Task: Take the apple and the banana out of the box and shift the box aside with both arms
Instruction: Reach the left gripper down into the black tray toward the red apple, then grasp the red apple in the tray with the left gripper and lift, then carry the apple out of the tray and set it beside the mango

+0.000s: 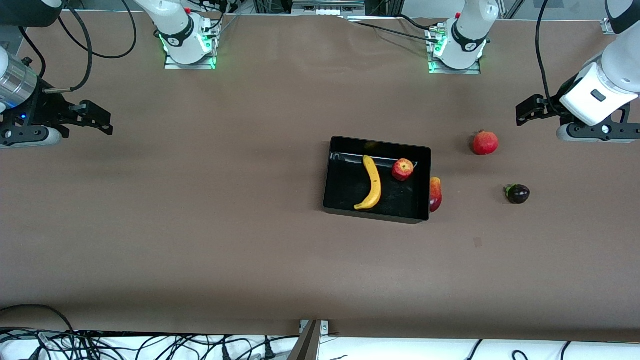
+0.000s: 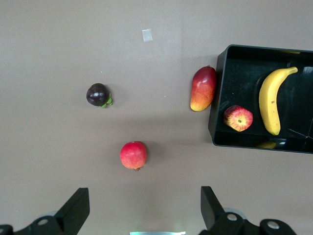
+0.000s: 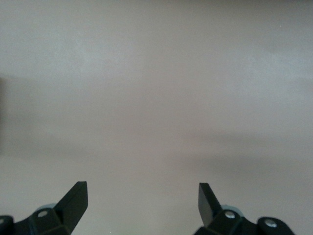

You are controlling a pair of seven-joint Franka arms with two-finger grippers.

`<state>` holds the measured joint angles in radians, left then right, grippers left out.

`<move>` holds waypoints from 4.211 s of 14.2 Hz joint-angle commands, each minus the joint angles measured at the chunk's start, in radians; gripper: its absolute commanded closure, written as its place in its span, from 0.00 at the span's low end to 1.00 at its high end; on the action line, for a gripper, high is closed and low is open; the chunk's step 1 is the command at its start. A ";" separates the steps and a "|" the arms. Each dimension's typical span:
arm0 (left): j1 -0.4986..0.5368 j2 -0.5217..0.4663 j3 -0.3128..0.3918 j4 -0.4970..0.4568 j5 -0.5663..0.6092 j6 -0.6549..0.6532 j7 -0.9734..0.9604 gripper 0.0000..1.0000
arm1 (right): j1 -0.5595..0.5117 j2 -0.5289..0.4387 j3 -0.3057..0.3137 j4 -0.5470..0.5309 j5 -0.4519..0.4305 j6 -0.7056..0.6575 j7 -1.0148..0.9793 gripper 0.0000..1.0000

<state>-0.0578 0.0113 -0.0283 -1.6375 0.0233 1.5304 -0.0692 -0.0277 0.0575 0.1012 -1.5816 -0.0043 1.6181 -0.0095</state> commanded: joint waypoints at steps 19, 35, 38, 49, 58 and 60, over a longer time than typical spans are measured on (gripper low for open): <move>-0.071 0.398 -0.278 -0.008 -0.002 0.271 -0.283 0.00 | -0.006 -0.004 0.008 0.005 -0.002 0.016 0.002 0.00; -0.162 0.510 -0.278 -0.357 0.230 0.784 -0.382 0.44 | -0.006 -0.004 0.008 0.005 0.000 0.016 0.002 0.00; -0.148 0.494 -0.282 -0.352 0.237 0.759 -0.370 0.85 | -0.006 -0.004 0.008 0.005 0.000 0.016 0.002 0.00; 0.114 0.389 -0.288 -0.148 0.227 0.197 -0.095 0.76 | -0.006 -0.008 0.012 0.005 0.001 0.014 0.002 0.00; 0.254 0.378 -0.338 -0.548 0.221 0.732 -0.030 0.00 | -0.004 -0.008 0.012 0.005 0.000 0.013 0.000 0.00; 0.254 0.372 -0.340 -0.538 0.221 0.717 -0.026 0.00 | -0.004 -0.008 0.012 0.005 0.000 0.014 0.000 0.00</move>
<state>0.1775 0.4098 -0.3492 -2.1731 0.2360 2.2554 -0.0948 -0.0267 0.0569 0.1057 -1.5811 -0.0042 1.6337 -0.0095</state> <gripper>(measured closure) 0.137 0.000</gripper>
